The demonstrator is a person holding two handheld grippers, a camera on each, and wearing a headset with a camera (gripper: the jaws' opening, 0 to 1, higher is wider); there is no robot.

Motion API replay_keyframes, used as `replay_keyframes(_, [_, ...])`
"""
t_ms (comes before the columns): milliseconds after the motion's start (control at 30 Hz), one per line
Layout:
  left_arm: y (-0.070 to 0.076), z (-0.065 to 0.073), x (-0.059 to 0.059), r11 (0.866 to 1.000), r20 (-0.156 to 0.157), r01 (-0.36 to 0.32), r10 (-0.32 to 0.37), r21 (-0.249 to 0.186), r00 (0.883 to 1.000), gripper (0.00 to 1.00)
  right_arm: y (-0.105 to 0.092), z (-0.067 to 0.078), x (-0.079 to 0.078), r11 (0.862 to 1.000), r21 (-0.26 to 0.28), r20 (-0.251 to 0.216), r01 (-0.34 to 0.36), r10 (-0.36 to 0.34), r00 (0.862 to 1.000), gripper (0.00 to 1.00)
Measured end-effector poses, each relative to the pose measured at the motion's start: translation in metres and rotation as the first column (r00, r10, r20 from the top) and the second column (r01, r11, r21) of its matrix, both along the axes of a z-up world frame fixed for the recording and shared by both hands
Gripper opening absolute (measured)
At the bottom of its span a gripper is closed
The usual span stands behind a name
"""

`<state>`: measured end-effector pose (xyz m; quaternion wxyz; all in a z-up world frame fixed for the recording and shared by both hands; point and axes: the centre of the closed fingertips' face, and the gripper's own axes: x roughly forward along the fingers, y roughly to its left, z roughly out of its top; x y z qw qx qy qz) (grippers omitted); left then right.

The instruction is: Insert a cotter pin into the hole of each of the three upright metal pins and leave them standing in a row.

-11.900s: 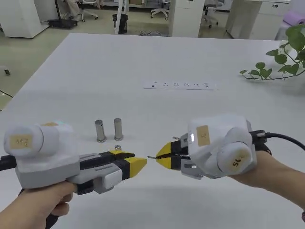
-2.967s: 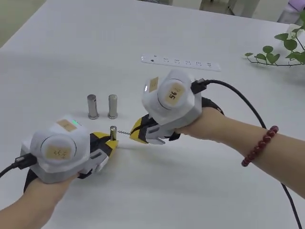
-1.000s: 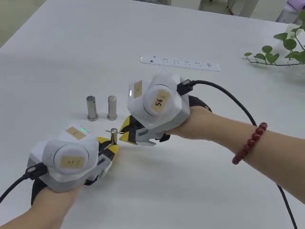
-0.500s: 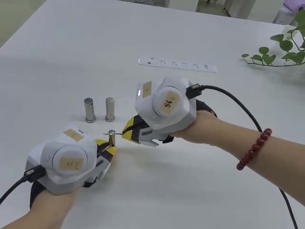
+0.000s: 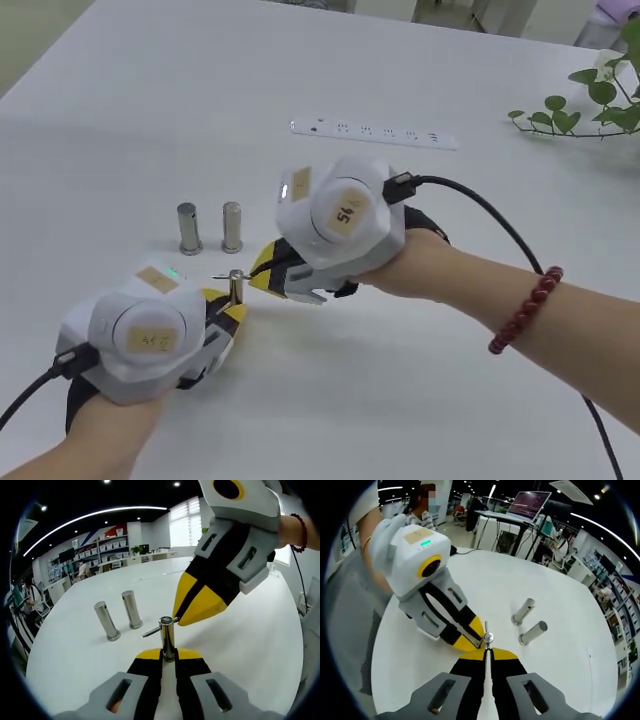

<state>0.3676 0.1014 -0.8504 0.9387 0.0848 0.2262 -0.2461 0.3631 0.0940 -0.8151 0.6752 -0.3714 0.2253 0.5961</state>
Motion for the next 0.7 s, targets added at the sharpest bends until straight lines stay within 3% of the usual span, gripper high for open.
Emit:
replay_keyframes(567, [-0.0009,-0.0002,0.0001,1.0,0.008,0.006,-0.006,0.027,1.0,0.08,0.0009,-0.0011,0.0,1.0,0.005,-0.009,0.014,-0.014,1.0,0.05])
replay_keyframes(700, [-0.0005,-0.0003,0.0012,1.0,-0.006,-0.003,0.003,0.006,1.0,0.08,0.0011,-0.002,0.0,1.0,0.004,-0.008,0.014,-0.014,1.0,0.06])
